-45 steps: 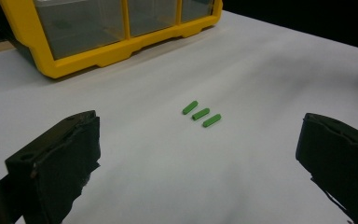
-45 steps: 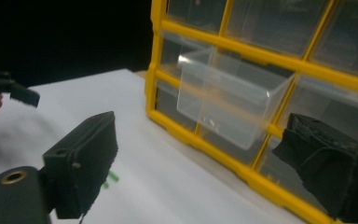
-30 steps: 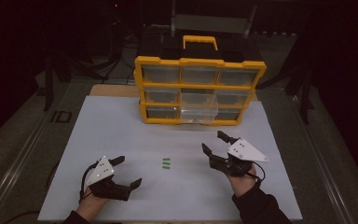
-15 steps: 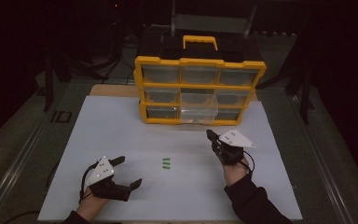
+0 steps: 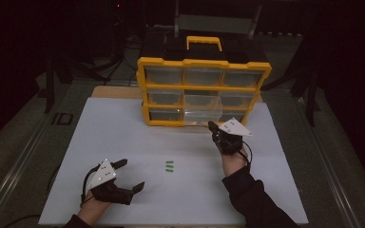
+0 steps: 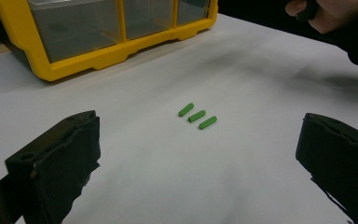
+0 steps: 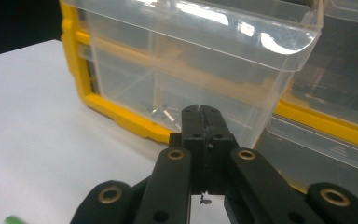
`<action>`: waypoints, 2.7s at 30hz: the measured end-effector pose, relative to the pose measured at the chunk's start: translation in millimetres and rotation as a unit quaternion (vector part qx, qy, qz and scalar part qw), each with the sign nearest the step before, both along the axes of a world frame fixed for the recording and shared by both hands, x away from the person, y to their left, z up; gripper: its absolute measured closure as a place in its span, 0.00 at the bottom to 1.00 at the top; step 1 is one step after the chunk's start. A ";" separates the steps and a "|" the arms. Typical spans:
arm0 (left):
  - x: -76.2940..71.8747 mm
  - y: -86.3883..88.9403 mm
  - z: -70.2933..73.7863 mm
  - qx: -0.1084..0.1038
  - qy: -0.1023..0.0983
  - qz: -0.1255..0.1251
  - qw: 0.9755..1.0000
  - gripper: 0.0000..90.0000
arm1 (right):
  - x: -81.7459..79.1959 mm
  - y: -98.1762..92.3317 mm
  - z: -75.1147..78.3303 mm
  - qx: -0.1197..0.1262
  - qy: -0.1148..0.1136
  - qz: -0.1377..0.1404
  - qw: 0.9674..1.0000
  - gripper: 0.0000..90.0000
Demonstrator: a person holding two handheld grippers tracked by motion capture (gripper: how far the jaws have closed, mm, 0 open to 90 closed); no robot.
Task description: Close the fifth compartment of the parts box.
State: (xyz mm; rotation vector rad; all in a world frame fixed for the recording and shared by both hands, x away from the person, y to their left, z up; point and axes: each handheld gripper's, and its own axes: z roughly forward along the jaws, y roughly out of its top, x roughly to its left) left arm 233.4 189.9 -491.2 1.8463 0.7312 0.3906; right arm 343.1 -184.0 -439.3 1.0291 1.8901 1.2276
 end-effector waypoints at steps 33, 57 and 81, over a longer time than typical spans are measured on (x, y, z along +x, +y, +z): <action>0.8 1.5 -0.8 -0.006 0.002 0.000 1.000 0.00 | 57.0 12.0 5.7 0.020 0.022 -0.043 0.999 1.00; 1.5 1.7 -1.7 -0.006 0.004 -0.001 1.000 0.00 | 86.6 17.0 11.5 0.007 0.029 -0.061 0.998 1.00; 1.4 1.5 -1.6 -0.006 0.004 -0.003 1.000 0.00 | 73.8 15.7 22.9 0.022 0.041 -0.036 0.998 0.82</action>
